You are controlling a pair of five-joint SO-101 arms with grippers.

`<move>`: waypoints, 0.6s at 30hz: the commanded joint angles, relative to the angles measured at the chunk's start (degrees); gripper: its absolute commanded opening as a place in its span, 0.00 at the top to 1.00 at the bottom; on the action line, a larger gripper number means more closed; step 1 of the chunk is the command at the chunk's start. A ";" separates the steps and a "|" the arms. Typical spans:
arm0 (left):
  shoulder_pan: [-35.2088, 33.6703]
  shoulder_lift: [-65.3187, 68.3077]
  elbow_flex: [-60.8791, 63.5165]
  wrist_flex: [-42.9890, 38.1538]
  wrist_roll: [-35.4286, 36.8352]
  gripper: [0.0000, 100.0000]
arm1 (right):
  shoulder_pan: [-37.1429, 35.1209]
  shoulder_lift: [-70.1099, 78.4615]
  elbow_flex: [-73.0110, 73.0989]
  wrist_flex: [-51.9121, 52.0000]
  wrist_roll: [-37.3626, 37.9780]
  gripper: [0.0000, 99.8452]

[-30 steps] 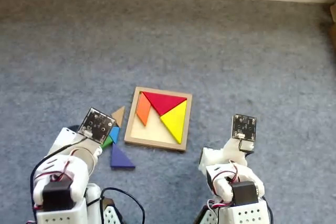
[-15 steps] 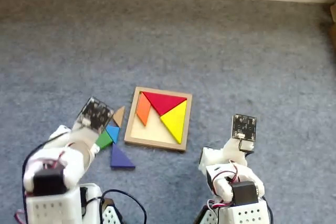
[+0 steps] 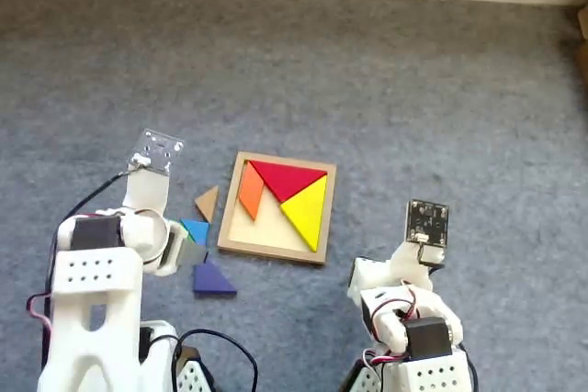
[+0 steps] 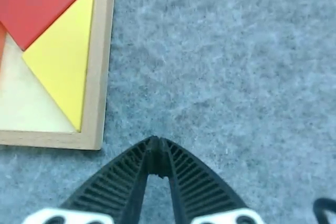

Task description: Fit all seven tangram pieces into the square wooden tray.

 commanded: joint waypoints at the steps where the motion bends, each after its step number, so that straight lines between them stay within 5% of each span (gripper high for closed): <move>1: 0.48 6.46 -2.77 -5.80 2.99 0.67 | -0.31 -0.75 9.01 -1.80 0.44 0.99; 12: 0.48 29.41 -3.38 -24.00 2.90 0.67 | -0.31 -0.75 9.01 -1.80 0.44 0.99; 18: -0.04 37.93 -11.21 -22.95 2.81 0.67 | -0.31 -0.75 9.01 -1.80 0.44 0.99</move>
